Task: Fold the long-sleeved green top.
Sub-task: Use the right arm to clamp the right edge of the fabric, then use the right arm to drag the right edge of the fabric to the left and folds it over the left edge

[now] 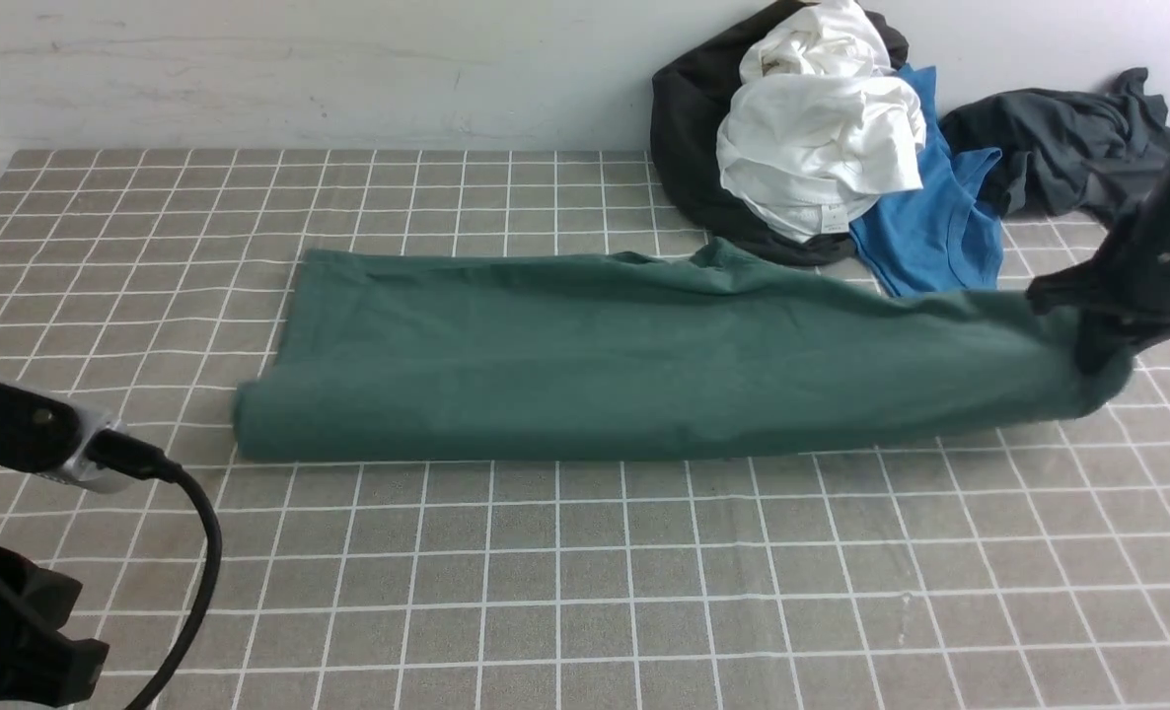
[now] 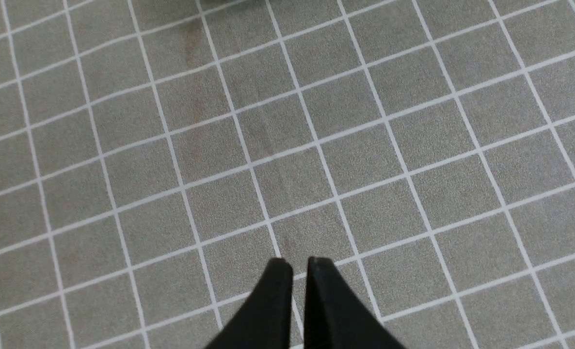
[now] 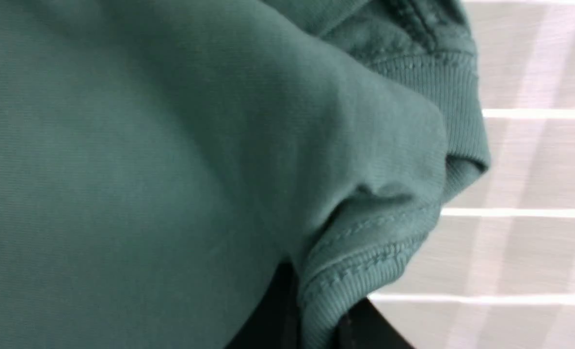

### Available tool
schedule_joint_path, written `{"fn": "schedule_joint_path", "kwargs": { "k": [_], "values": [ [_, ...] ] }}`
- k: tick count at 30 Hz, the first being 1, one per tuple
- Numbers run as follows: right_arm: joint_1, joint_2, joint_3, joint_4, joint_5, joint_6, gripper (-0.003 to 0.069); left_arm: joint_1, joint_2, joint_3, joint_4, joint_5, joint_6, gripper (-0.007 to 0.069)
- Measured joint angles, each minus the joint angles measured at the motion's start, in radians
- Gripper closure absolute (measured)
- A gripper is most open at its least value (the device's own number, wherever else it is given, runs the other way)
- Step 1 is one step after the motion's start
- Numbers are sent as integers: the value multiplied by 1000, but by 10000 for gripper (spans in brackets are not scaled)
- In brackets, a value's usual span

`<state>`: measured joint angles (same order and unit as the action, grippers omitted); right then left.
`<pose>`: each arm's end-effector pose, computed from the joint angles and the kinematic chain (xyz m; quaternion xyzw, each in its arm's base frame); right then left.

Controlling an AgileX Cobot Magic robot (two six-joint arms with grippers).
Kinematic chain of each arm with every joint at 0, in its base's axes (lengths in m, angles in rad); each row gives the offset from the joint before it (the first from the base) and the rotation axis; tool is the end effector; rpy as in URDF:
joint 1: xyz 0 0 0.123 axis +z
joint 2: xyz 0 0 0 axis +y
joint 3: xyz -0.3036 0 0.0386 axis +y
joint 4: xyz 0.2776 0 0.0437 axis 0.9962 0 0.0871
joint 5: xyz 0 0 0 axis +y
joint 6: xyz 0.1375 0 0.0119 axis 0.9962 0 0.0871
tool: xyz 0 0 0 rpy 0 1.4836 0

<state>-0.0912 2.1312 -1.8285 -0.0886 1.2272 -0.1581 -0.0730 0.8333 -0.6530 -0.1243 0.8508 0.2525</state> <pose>0.4866 -0.0561 0.1822 -0.0456 0.9960 -0.0502 0.0582 0.1849 -0.0264 0.2558 0.1296 0.9409 -0.0292 0.3116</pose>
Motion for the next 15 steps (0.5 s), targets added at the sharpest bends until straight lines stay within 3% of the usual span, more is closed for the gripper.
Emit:
{"fn": "schedule_joint_path", "kwargs": {
  "k": [4,7,13,15],
  "values": [
    [0,-109,-3,-128,7,27,636,-1,0,0,-27,-46,0,599],
    [19,-160,-31,-96,20,79,636,-2,0,0,-47,-80,0,599],
    [163,-183,-101,183,20,115,636,-2,0,0,-88,-101,0,599],
    [296,-167,-104,321,-47,104,636,-2,0,0,-90,-101,0,599]
  ]
}}
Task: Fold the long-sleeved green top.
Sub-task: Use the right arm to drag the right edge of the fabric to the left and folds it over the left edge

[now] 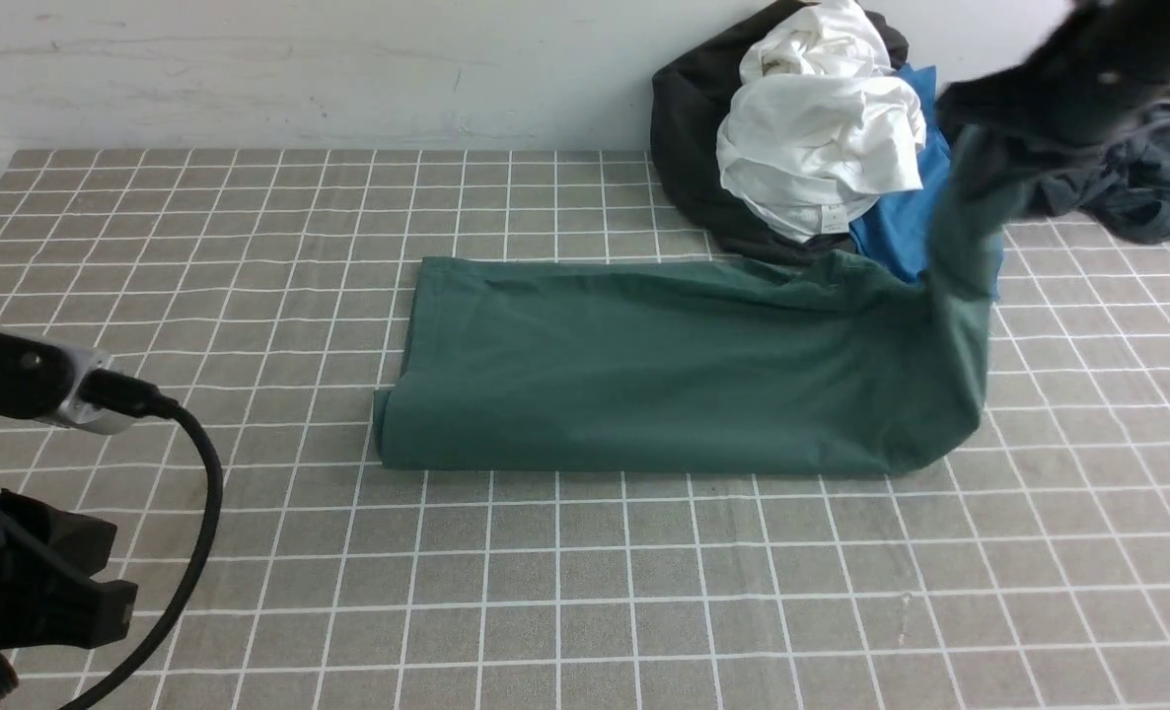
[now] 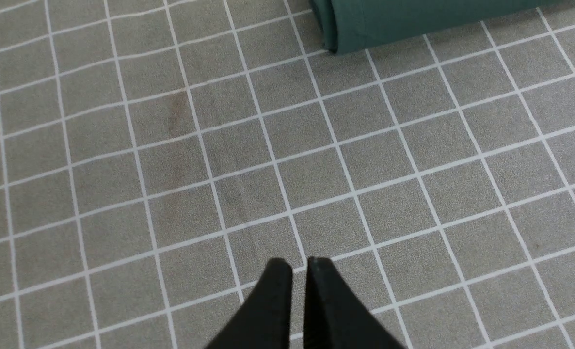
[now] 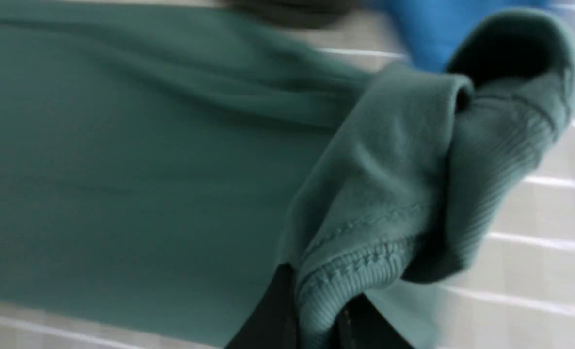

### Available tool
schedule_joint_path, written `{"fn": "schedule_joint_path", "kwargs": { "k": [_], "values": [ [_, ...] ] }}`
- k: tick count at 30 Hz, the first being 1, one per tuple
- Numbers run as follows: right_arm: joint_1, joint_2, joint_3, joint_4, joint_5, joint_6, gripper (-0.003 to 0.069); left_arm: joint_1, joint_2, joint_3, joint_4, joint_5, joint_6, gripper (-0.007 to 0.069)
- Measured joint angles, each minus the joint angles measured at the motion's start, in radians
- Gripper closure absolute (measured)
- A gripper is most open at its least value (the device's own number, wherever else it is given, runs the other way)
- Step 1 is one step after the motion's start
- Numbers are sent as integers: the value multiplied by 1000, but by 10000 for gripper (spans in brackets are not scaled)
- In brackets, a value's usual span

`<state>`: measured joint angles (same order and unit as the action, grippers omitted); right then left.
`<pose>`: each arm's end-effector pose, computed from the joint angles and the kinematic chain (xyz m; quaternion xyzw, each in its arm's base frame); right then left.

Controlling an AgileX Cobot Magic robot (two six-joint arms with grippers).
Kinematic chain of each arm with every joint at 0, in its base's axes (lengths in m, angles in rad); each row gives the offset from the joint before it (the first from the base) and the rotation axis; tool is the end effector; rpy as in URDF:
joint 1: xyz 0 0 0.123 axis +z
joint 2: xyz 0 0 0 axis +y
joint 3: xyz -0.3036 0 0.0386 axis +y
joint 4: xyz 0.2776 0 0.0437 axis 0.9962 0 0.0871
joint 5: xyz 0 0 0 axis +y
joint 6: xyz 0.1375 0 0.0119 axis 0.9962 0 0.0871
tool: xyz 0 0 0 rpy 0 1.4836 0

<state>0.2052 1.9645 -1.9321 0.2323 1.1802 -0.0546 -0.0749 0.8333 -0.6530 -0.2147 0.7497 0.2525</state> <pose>0.4739 0.1286 0.3021 -0.1063 0.9631 0.1304 0.2102 0.1952 -0.0348 0.2659 0.1048 0.9244 -0.0644 0.3611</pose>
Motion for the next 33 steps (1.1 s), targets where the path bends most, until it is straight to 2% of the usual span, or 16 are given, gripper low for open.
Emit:
{"fn": "schedule_joint_path", "kwargs": {
  "k": [1,2,6,11,18,21,22,23,26,28,30,33],
  "values": [
    [10,2,0,18,-18,-1,636,0,0,0,-1,0,0,599],
    [91,26,-3,74,-85,-14,636,0,0,0,-3,0,0,599],
    [272,147,-11,182,-256,-60,636,0,0,0,-5,0,0,599],
    [393,299,-100,212,-332,-83,636,0,1,10,-8,0,0,599],
    [431,462,-306,221,-346,-75,624,0,2,26,-22,-5,0,599],
    [430,512,-375,234,-329,-75,564,0,2,26,-29,-13,0,599],
    [430,523,-389,234,-319,-75,529,0,2,26,-30,-15,0,599],
    [430,527,-421,232,-296,-75,448,0,2,27,-33,-15,0,599],
    [430,527,-480,213,-270,-78,357,0,2,32,-42,-17,0,599],
    [429,526,-519,186,-245,-78,330,0,2,36,-46,-18,0,599],
    [429,519,-545,138,-207,-76,320,0,-8,35,-50,-18,0,599],
    [429,523,-551,95,-165,-47,364,0,-53,35,-63,-31,16,599]
  ]
}}
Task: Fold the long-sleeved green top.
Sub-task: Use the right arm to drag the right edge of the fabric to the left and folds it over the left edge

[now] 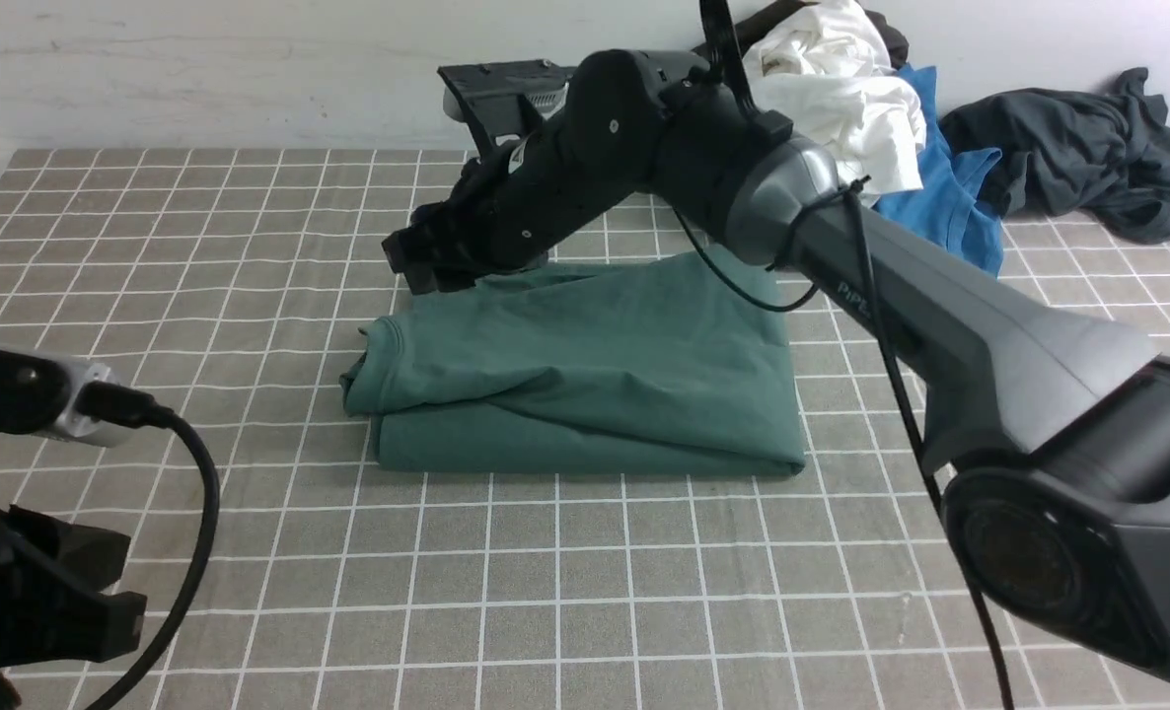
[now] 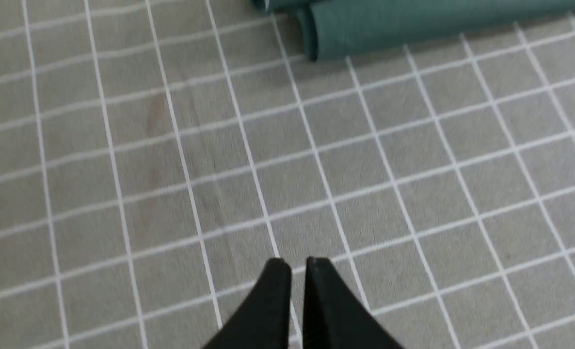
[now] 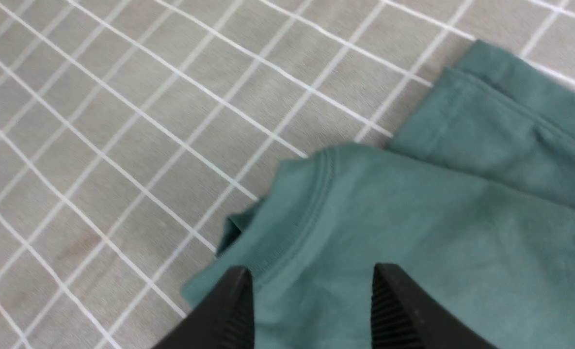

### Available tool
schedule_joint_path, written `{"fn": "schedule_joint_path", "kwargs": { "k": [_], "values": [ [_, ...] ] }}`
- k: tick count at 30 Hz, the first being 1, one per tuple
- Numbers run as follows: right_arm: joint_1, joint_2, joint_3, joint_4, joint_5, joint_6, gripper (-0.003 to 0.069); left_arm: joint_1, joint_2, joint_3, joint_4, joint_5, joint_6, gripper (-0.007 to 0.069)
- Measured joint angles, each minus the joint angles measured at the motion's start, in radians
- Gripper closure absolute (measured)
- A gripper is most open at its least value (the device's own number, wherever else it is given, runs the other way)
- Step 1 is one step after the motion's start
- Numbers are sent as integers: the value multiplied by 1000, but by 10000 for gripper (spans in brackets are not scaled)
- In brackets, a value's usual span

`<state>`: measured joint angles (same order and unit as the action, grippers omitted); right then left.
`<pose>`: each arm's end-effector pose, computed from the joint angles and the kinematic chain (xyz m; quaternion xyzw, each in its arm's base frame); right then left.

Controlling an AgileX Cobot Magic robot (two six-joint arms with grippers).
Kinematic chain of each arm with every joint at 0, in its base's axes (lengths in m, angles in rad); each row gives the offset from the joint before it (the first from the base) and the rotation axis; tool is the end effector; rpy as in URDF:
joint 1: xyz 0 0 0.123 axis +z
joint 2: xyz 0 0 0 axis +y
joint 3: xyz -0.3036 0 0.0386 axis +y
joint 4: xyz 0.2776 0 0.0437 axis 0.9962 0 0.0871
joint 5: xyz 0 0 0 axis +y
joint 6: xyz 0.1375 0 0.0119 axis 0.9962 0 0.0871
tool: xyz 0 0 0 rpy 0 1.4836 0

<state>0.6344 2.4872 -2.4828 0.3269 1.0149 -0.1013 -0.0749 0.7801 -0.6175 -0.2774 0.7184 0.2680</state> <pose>0.4801 0.4001 0.2150 -0.3013 0.8878 0.2342 0.2572 0.1869 -0.0390 0.2671 0.0954 0.9137 -0.0869 0.3853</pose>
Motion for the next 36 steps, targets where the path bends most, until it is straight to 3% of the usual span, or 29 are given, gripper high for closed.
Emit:
{"fn": "schedule_joint_path", "kwargs": {
  "k": [2,5,6,7,9,14,20,24,30,36],
  "values": [
    [2,10,0,-4,6,12,402,0,-27,0,-6,-15,13,599],
    [29,67,-2,6,10,16,540,0,-116,3,-15,-47,58,599],
    [32,70,-2,9,10,13,548,0,-121,3,-15,-47,58,599],
    [59,97,-2,18,12,-3,613,0,-161,20,-18,-69,72,599],
    [86,110,-1,21,15,-34,651,0,-198,42,-19,-82,79,599],
    [105,77,0,-3,50,-81,670,0,-287,86,-21,-118,91,599],
    [42,-183,155,-227,92,-49,670,0,-414,152,-26,-170,99,599],
    [2,-291,335,-300,37,-12,670,-4,-440,174,-30,-174,100,599],
    [19,-172,482,-308,-133,5,670,-82,-441,207,-33,-208,99,599],
    [49,-154,487,-372,-68,-30,670,-109,-441,209,-33,-209,99,599]
  ]
}}
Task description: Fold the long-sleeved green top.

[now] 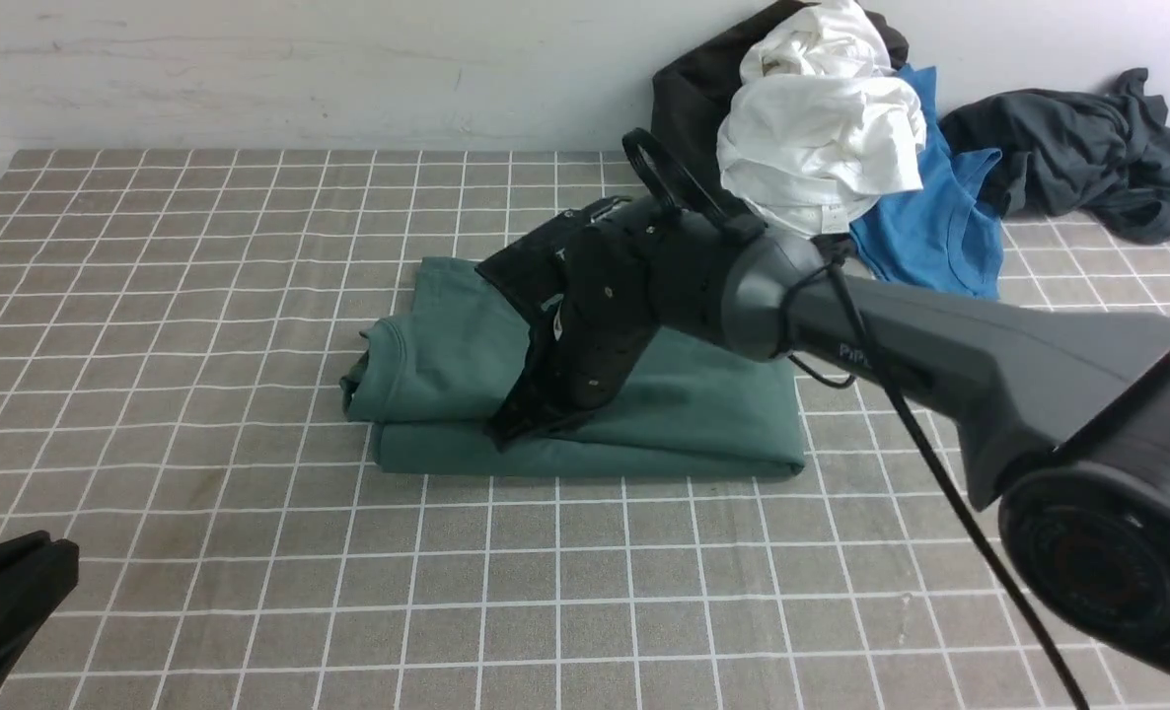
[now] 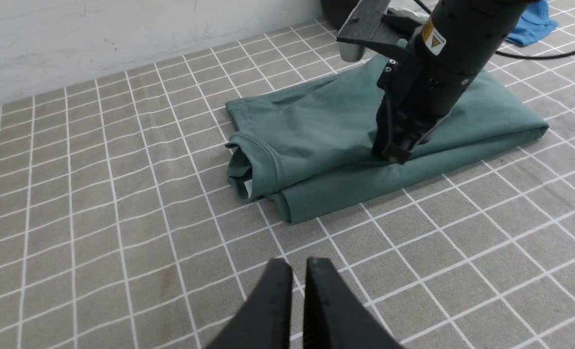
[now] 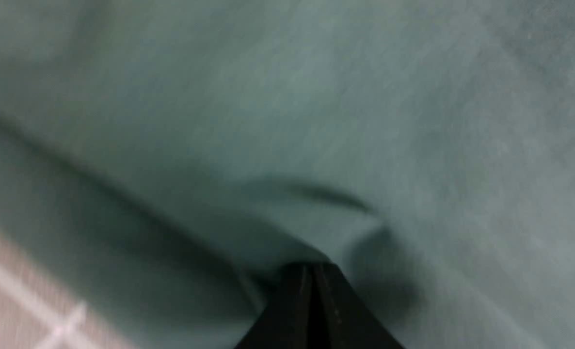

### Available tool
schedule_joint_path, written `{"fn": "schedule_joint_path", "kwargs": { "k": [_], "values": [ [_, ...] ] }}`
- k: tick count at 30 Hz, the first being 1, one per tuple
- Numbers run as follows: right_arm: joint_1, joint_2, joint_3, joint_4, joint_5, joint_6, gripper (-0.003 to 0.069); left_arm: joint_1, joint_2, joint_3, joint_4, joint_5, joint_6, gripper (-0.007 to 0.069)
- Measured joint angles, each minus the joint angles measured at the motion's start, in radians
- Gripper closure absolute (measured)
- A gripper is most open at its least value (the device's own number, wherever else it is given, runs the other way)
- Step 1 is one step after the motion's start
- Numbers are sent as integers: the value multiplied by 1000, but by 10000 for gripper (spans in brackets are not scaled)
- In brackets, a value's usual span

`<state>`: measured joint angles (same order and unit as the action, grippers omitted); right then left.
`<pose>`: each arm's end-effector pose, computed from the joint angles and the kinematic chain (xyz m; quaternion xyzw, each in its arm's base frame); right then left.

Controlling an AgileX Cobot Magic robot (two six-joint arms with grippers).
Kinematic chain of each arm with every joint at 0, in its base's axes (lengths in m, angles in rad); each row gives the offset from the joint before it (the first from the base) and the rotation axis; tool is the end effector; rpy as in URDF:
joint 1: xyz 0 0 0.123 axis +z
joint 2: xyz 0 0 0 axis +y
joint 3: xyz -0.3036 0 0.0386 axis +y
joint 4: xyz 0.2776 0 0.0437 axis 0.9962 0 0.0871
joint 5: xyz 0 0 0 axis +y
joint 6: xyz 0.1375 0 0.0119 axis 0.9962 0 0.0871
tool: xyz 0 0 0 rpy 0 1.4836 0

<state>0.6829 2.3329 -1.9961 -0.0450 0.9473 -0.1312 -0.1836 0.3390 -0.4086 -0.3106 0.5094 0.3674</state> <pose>0.4409 0.3522 0.1371 -0.3976 0.8983 0.0310 0.1843 0.1234 -0.0439 0.2787 0.1554 0.7981 -0.0867 0.5756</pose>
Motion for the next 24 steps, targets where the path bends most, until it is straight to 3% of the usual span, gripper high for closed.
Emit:
{"fn": "schedule_joint_path", "kwargs": {
  "k": [6,14,18,24],
  "values": [
    [7,-254,-3,-107,153,-24,670,0,0,0,-1,0,0,599],
    [7,-681,68,-31,198,-20,670,0,0,0,-2,0,0,599],
    [7,-928,377,62,162,-9,670,0,0,0,-2,0,0,599],
    [7,-1180,901,170,-92,-9,670,0,0,0,-3,0,0,599]
  ]
}}
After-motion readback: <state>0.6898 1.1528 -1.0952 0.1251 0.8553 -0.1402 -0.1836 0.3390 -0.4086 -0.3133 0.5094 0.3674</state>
